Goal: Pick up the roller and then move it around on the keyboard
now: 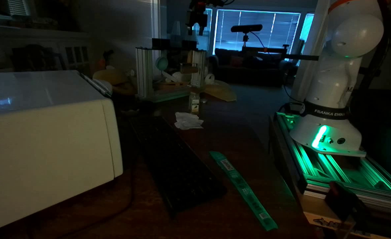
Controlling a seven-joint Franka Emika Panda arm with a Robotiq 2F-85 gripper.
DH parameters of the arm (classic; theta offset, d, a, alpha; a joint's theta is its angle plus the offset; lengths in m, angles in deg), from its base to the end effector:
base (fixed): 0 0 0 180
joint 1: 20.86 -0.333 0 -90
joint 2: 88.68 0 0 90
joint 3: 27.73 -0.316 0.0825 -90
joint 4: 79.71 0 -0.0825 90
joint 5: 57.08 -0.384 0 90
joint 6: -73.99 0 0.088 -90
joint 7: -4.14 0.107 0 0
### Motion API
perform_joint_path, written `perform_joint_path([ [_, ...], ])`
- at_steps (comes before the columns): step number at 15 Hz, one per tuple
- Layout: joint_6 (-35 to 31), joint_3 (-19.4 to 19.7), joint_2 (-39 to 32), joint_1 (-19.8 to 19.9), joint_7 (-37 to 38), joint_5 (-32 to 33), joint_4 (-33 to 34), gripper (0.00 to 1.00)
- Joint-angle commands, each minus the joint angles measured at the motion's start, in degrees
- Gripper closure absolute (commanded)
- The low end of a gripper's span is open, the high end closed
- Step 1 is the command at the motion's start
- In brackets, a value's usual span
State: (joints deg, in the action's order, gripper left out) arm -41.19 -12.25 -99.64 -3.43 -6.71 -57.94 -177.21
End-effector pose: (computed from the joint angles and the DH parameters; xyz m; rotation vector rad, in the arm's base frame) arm 0.5356 -0.3324 0.4923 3.0017 -0.5815 0.1557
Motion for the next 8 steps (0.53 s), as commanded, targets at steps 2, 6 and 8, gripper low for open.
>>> perform_joint_path([
  [2,0.2,-0.5,0.0,0.2,0.0,0.0,0.3,0.0],
  [6,0.3,0.0,-2.6,1.0,0.0,0.3,3.1,0.0],
  [8,1.2,0.2,-4.5,1.7,-0.6,-0.2,5.2,0.0],
])
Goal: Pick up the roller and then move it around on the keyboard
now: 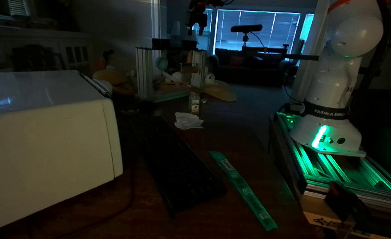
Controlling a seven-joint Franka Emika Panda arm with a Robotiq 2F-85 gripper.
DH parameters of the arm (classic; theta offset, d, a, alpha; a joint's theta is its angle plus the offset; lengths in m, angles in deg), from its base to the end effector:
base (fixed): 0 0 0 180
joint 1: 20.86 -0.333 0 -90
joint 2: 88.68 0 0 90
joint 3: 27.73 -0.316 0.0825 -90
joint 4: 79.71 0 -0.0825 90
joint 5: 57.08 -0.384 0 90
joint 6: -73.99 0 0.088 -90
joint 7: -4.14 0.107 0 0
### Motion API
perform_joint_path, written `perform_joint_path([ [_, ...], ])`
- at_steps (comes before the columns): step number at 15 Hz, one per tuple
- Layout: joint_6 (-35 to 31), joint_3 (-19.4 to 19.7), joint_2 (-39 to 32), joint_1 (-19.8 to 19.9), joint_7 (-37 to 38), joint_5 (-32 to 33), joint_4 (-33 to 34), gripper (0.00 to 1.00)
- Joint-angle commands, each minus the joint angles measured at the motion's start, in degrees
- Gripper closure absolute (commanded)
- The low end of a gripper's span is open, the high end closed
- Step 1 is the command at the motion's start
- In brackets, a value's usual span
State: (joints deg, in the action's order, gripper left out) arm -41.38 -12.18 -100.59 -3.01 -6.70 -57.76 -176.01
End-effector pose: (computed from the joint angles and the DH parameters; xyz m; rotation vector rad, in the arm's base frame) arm 0.5381 -0.3391 0.4928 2.9894 -0.5887 0.1622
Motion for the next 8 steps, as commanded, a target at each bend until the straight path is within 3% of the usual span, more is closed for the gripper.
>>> perform_joint_path([
  [1,1.6,0.2,-4.3,1.7,-0.5,-0.5,4.8,0.0],
  [6,2.0,-0.2,-7.5,3.1,0.2,-0.8,7.6,0.01],
  [7,1.8,-0.3,-7.9,3.3,0.3,-1.2,7.8,0.08],
  [8,2.0,-0.5,-8.2,3.5,0.3,-1.5,8.2,0.07],
])
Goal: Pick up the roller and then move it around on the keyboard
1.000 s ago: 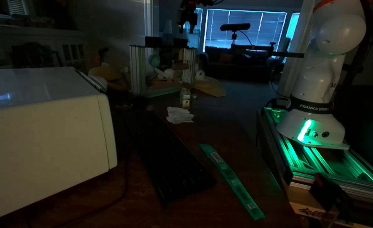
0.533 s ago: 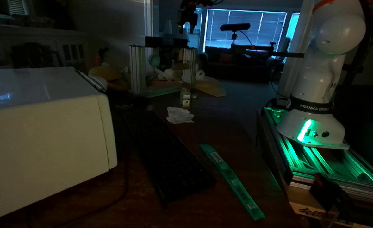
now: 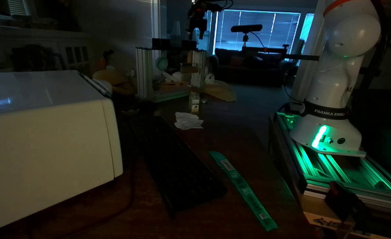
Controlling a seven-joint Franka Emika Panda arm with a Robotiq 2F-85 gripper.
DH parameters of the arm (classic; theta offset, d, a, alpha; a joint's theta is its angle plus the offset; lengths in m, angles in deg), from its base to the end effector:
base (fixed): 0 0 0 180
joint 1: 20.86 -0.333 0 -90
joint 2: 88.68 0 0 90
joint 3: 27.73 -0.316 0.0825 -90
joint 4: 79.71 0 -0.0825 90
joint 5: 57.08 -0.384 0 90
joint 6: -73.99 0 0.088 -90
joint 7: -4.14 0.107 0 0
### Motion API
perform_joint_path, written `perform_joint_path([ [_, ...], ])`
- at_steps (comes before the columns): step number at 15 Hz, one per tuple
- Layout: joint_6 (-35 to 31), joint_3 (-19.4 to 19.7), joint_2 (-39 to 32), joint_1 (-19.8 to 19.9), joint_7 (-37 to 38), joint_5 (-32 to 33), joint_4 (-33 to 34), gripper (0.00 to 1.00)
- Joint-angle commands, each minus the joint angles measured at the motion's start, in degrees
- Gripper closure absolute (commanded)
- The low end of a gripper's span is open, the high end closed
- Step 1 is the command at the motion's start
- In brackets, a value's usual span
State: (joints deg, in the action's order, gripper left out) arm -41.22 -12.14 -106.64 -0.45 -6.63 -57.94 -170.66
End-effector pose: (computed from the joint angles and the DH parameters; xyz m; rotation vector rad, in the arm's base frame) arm 0.5490 -0.3731 0.4717 2.9591 -0.6435 0.1279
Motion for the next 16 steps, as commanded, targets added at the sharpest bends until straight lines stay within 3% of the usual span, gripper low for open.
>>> perform_joint_path([
  [1,1.7,-0.7,-2.5,1.0,0.3,-1.5,3.1,0.11],
  [2,1.8,-0.8,-2.8,1.1,0.3,-1.9,3.5,0.06],
  [4,1.9,-1.1,-3.1,1.2,0.4,-2.7,4.1,0.05],
  [16,2.3,-1.3,-4.7,1.4,3.3,-4.3,5.8,0.11],
])
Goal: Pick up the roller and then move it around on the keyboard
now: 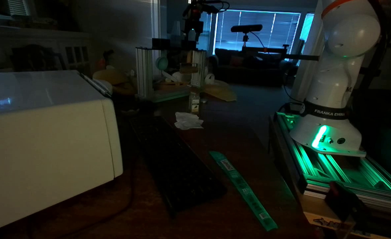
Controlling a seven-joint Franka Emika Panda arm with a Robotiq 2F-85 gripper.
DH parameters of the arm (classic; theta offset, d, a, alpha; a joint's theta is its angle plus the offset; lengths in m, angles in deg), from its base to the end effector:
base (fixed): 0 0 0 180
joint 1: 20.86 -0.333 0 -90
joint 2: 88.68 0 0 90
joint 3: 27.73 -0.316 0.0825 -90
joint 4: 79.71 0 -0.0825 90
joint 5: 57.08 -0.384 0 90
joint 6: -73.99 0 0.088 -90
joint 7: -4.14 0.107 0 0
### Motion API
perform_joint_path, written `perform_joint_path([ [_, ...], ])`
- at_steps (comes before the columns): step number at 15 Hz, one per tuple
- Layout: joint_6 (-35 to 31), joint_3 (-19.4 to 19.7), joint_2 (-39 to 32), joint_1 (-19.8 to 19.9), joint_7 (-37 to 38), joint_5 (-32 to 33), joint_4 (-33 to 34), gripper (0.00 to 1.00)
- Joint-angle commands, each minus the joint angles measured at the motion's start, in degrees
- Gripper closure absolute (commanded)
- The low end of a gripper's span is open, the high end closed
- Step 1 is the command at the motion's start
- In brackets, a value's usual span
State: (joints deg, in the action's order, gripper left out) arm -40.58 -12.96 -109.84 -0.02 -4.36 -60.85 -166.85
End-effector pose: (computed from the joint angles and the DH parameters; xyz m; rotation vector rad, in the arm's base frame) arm 0.5680 -0.3728 0.4657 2.9786 -0.7204 0.1561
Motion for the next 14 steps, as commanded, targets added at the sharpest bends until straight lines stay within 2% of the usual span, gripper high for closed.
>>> perform_joint_path([
  [1,1.6,-0.5,-1.6,1.0,1.5,-1.4,2.0,0.13],
  [5,1.2,-0.6,-1.7,1.1,2.4,-1.9,2.1,0.16],
  [12,1.1,-0.9,-2.1,1.6,2.0,-3.5,2.2,0.11],
  [14,1.0,-0.9,-2.3,1.7,2.1,-3.7,2.3,0.12],
])
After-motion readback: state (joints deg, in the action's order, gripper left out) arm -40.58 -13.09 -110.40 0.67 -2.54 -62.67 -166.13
